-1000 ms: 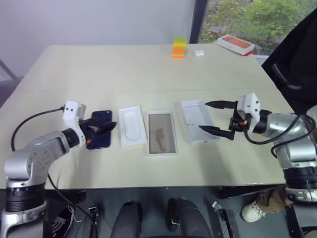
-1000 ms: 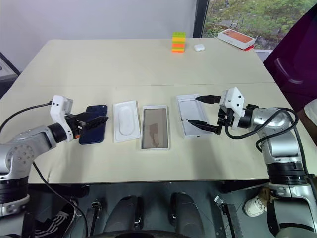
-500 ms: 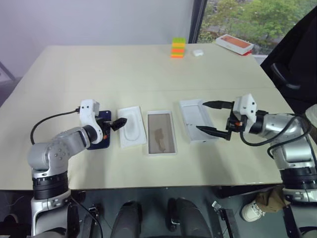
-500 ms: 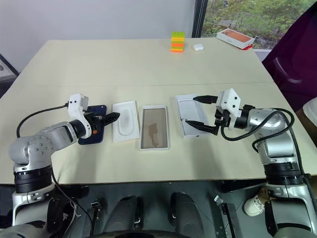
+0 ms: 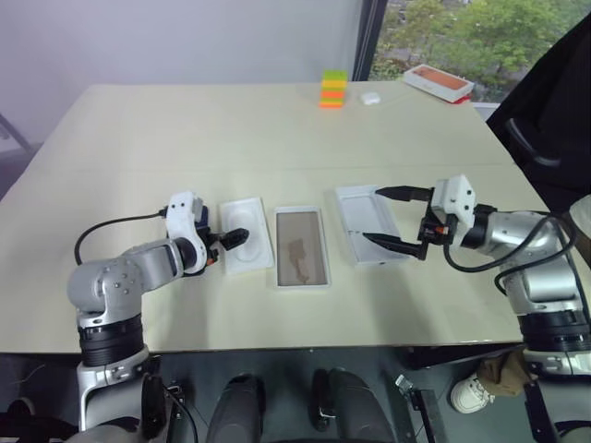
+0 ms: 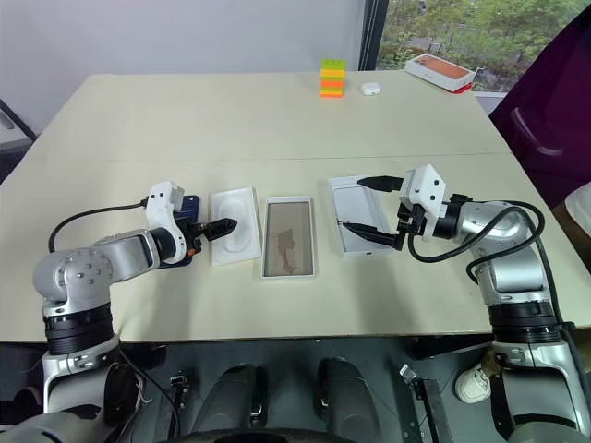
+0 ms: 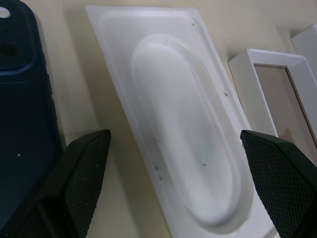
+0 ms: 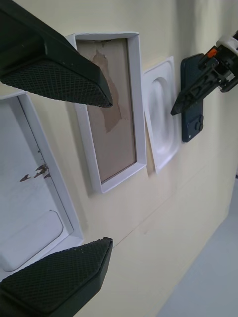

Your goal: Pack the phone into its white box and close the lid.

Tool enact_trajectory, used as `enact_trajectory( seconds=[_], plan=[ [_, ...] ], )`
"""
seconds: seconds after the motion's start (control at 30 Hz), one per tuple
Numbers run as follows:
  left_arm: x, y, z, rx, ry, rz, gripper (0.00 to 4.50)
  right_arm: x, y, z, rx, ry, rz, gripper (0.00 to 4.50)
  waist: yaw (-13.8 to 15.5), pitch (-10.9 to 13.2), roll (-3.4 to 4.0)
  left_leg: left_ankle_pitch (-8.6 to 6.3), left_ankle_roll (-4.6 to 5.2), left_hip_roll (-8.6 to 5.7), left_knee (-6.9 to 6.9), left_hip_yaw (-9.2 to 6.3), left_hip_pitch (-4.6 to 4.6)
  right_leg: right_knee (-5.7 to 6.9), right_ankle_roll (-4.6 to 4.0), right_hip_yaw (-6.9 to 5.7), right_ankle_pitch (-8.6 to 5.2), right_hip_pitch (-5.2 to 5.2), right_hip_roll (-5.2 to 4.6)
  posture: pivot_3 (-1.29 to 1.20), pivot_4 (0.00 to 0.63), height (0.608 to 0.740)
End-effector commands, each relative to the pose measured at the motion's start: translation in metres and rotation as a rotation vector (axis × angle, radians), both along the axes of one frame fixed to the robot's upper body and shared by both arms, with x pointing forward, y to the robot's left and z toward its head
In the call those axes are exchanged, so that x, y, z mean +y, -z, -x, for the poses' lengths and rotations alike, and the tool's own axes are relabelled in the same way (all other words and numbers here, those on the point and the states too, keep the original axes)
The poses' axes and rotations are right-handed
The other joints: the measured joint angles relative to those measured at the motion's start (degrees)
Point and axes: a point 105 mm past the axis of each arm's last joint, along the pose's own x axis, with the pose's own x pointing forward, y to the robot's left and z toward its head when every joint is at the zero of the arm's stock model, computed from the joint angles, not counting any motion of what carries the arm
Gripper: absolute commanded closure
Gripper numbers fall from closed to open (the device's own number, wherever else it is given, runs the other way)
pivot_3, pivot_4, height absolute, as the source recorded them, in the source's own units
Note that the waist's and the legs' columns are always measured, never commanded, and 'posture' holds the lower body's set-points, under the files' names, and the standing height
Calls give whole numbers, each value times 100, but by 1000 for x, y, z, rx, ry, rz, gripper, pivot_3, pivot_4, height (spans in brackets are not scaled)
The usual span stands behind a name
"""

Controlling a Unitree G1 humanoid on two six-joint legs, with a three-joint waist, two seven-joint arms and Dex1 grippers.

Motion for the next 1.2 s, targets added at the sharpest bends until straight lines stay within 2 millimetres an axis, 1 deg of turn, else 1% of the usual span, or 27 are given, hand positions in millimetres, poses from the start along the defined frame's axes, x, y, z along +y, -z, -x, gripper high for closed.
enact_trajectory(
  seconds=[0.03,0.17,0.23,0.37,0.47,0.53,0.9,1.0,1.2],
  plan=[
    [-2,1,2,3,-1,-3,85,4,-10,2,-53,-12,-8,107,2,0,0,0,0,0,0,0,0,0,0,0,0,0,0,0,150,740],
    [-3,3,1,4,-2,-12,85,4,-11,1,-58,-12,-7,107,3,0,0,0,0,0,0,0,0,0,0,0,0,1,0,0,150,740],
    [-9,0,0,-5,12,21,85,5,-11,1,-57,-12,-8,107,4,0,0,0,0,-1,0,0,0,0,0,0,0,1,-1,0,150,740],
    [-16,0,-1,5,28,47,85,6,-12,2,-57,-13,-12,107,15,0,0,0,0,-3,1,0,0,-1,0,0,0,4,-2,0,150,740],
    [-16,5,-1,29,34,34,907,5,-13,1,-61,-8,-11,0,12,0,0,0,0,-4,1,0,0,-1,0,0,0,4,-4,0,150,740],
    [-13,7,-1,32,29,9,1756,5,-13,1,-63,-7,-9,0,7,0,0,0,0,-4,1,-2,1,-1,0,-1,0,4,-3,0,150,740],
    [-3,17,1,77,-13,21,1756,5,-14,1,-74,2,-7,0,5,0,0,0,0,-3,1,-2,2,-1,0,0,0,4,-2,0,150,740],
    [-2,19,4,86,-11,22,2584,4,-14,0,-71,5,-6,0,4,0,0,0,0,-3,0,-2,2,-1,0,-1,0,4,-2,0,150,740],
    [5,24,5,93,-49,23,2584,2,-12,1,-69,7,-4,0,-4,0,0,0,0,-3,0,-2,3,-1,1,0,0,5,-2,0,150,740]
  ],
)
